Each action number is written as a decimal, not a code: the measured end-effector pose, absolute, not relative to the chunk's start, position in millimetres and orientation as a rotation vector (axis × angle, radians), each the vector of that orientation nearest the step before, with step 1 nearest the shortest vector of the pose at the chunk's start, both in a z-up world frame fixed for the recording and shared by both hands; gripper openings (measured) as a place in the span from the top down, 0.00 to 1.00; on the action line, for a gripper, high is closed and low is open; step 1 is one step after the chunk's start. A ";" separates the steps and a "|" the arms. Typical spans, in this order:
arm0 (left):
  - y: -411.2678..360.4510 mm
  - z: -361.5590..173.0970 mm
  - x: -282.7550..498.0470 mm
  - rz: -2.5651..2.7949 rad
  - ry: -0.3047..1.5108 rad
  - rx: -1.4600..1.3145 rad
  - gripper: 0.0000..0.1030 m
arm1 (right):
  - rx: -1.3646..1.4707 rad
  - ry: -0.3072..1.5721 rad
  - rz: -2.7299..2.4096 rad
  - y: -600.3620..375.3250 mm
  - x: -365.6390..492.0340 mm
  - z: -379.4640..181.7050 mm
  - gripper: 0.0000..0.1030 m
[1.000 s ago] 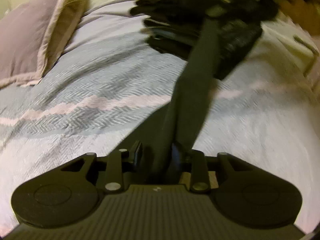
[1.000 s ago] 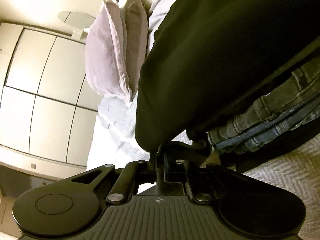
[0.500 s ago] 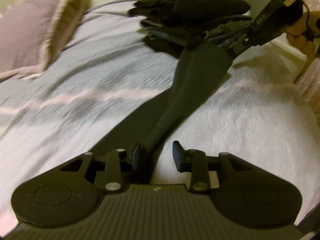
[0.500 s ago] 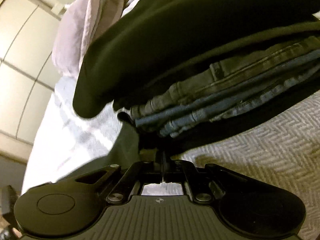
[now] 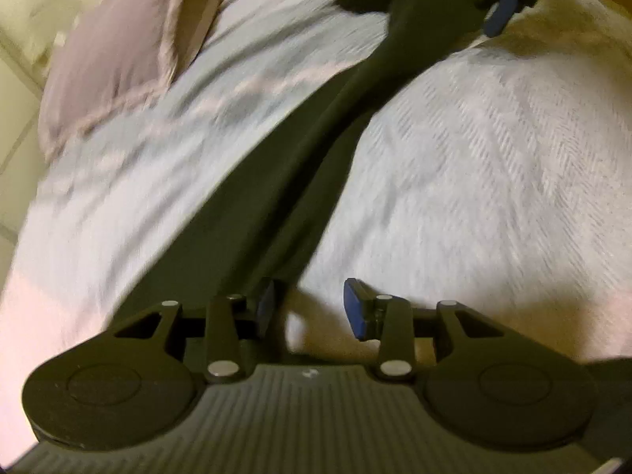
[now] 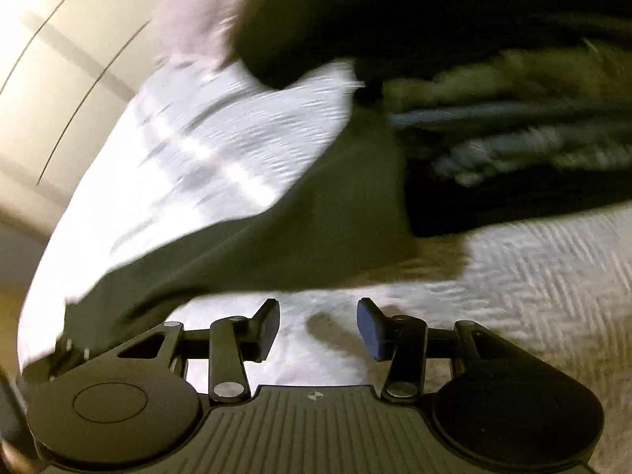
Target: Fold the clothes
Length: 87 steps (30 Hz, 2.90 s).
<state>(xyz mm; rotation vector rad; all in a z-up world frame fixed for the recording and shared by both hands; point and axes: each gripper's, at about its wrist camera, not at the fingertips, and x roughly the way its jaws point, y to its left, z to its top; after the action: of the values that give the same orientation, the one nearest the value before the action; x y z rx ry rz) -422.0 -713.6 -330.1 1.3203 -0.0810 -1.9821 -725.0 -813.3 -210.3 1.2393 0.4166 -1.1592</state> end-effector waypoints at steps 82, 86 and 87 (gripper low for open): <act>-273.6 -247.8 213.5 -1.168 0.641 1.098 0.58 | 0.664 0.883 -0.562 -488.3 -168.2 -198.9 0.47; -273.2 -272.1 254.5 -1.264 0.731 1.134 0.60 | 0.609 0.920 -0.493 -461.7 -114.6 -206.1 0.46; -272.6 -274.0 261.7 -1.297 0.746 1.132 0.62 | 0.601 0.929 -0.482 -458.2 -104.3 -208.4 0.46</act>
<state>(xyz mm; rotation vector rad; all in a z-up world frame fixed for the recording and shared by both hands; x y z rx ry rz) 261.7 -272.6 -274.0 1.1316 0.7456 -1.2972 -104.3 -458.2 -208.4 0.6012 0.9294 -0.4823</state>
